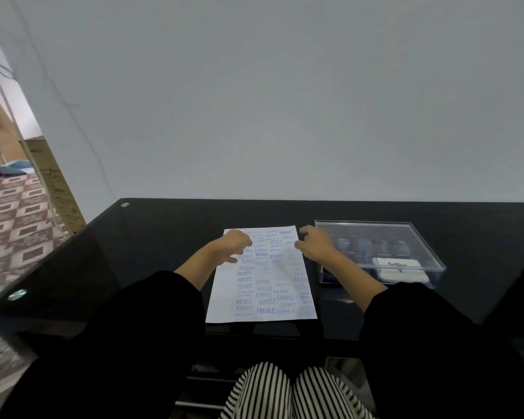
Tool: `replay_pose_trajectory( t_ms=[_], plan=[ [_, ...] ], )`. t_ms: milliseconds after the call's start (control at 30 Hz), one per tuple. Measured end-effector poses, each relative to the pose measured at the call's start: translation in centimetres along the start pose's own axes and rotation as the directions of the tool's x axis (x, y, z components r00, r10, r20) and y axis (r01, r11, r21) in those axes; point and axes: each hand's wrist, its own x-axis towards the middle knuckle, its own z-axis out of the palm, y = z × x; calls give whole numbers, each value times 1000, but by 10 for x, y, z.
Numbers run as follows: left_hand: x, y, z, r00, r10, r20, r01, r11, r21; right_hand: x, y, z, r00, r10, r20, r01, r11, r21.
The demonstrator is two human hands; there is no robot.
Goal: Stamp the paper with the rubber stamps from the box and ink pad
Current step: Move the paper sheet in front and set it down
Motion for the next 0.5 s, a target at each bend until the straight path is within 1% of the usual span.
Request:
replay_pose_trajectory(
  t_ms=[167, 333, 500],
  plan=[
    [4, 41, 38, 999, 46, 26, -45, 997, -69, 4, 32, -53, 988, 57, -140, -57, 998, 3],
    [13, 75, 75, 993, 100, 69, -91, 988, -121, 9, 77, -108, 962, 148, -230, -166, 984, -64],
    [23, 96, 107, 991, 70, 113, -55, 990, -127, 12, 126, -137, 917, 261, -302, -295, 953, -73]
  ],
)
